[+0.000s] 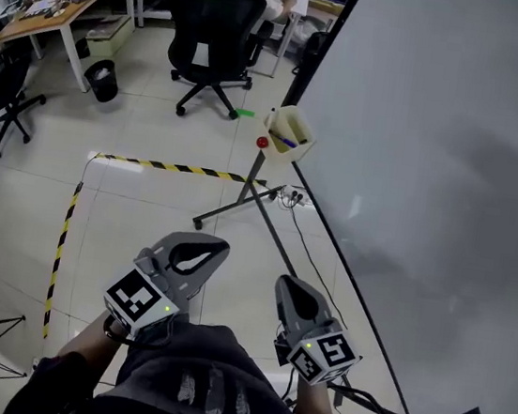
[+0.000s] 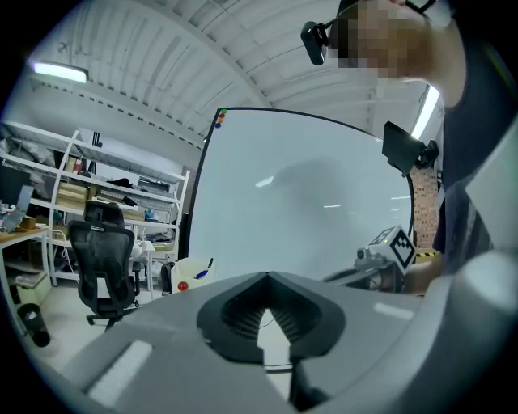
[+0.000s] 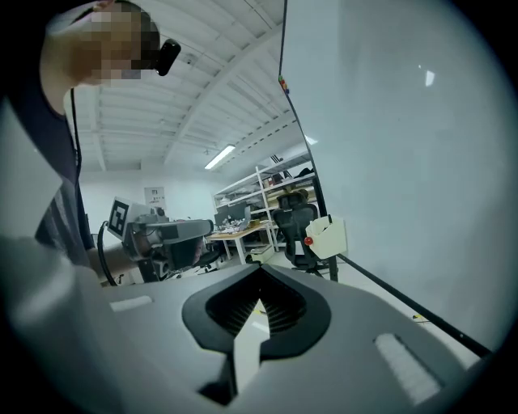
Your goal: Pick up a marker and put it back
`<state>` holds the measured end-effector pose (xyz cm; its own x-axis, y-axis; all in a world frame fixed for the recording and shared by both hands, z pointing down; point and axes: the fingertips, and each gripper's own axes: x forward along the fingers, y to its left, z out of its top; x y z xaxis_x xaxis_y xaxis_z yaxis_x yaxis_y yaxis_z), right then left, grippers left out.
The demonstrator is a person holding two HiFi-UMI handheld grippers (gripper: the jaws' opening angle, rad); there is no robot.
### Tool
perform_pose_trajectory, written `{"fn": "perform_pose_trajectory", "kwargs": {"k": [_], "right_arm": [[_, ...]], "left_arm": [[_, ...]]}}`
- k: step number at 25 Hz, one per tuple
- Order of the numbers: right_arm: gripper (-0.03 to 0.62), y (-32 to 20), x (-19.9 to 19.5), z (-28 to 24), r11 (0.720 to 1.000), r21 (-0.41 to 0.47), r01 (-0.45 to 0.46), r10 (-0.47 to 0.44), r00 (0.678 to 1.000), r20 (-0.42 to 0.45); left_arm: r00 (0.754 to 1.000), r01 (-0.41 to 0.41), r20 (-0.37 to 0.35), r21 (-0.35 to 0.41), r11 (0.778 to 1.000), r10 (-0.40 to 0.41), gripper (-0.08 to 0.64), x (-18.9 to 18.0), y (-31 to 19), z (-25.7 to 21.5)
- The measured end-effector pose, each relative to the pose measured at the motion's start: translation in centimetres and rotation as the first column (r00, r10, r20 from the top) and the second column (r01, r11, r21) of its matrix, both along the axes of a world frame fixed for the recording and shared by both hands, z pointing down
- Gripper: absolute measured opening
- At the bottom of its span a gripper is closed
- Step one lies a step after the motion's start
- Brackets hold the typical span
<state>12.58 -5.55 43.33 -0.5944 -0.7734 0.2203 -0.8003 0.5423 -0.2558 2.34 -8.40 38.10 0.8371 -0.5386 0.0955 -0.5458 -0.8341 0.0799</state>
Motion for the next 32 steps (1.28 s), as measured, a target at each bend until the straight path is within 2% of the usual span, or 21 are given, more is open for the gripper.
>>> {"fn": "perform_pose_trajectory", "kwargs": {"k": [8, 12, 16, 21, 26, 32], "right_arm": [[0.002, -9.4, -1.8, -1.0, 0.996, 0.001, -0.092, 0.092, 0.995, -0.027], [0.002, -13.5, -3.4, -1.9, 0.992, 0.033, -0.124, 0.126, 0.991, -0.054], [0.002, -16.2, -4.4, -2.4, 0.987, 0.048, -0.156, 0.159, 0.985, -0.067], [0.002, -18.3, -3.8, -1.5, 0.982, 0.03, -0.187, 0.189, 0.978, -0.092], [0.002, -19.6, -2.4, -0.2, 0.982, 0.008, -0.191, 0.191, 0.975, -0.113], [0.002, -22.2, -0.6, -0.6, 0.976, 0.041, -0.215, 0.218, 0.967, -0.132]], "left_arm": [[0.989, -0.144, 0.043, 0.026, 0.989, 0.143, 0.006, -0.9, -9.7, 0.0], [0.981, -0.194, 0.009, 0.016, 0.981, 0.194, 0.006, -1.3, -13.6, -0.9], [0.971, -0.239, 0.005, 0.008, 0.971, 0.239, 0.006, -1.6, -16.4, -0.4], [0.969, -0.248, -0.011, -0.037, 0.968, 0.247, 0.006, -1.4, -18.5, 0.9], [0.968, -0.247, 0.035, -0.032, 0.968, 0.248, 0.006, -0.7, -19.9, 2.4], [0.978, -0.209, 0.003, -0.058, 0.976, 0.209, 0.006, -0.2, -21.1, 1.8]]}}
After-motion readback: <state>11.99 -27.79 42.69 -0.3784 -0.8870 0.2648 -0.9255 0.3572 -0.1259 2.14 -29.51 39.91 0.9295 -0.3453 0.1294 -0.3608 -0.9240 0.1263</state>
